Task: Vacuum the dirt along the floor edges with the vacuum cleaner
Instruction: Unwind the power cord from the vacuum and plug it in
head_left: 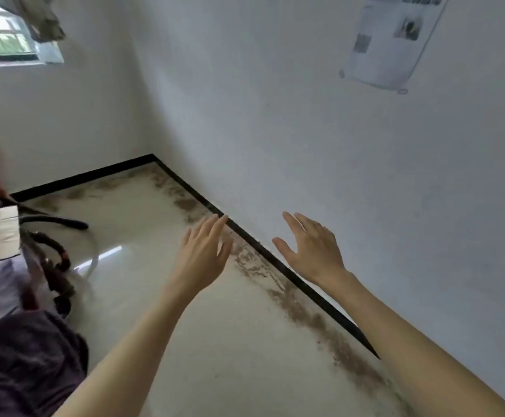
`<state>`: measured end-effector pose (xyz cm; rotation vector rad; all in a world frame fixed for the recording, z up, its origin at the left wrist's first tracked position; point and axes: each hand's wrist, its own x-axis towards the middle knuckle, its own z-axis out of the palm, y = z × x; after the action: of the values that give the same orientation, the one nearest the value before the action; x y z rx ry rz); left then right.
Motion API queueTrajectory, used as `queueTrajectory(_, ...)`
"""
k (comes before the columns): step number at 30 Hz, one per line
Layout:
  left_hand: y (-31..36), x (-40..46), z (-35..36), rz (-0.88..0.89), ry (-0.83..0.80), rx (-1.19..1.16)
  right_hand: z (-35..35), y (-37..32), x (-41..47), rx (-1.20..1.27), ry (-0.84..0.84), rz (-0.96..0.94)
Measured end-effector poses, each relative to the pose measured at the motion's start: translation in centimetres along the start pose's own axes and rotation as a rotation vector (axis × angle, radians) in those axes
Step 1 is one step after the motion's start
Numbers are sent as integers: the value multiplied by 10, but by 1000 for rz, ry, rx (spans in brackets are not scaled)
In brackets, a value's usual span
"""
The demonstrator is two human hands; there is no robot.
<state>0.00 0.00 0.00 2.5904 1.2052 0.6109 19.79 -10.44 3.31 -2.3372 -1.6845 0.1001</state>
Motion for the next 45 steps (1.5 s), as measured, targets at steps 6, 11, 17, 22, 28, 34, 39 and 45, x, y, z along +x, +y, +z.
queueTrajectory(6,-89,61,-17,-134,78,61,33,-61,115,41,-37,-158)
queueTrajectory(11,-150,105,-35,-225,109,96,48,-106,202,63,-38,-267)
queueTrajectory(17,-223,146,-40,-366,107,122,81,-155,296,103,-99,-378)
queueTrajectory(22,-287,196,-37,-463,122,140,113,-195,391,123,-148,-480)
queueTrajectory(28,-364,276,-47,-616,210,153,134,-245,516,149,-166,-633)
queueTrajectory(34,-429,330,-59,-736,221,169,159,-308,620,165,-193,-755)
queueTrajectory(39,-504,359,-69,-855,244,180,197,-375,690,153,-242,-859)
queueTrajectory(45,-620,389,-86,-979,309,164,249,-481,775,164,-286,-959)
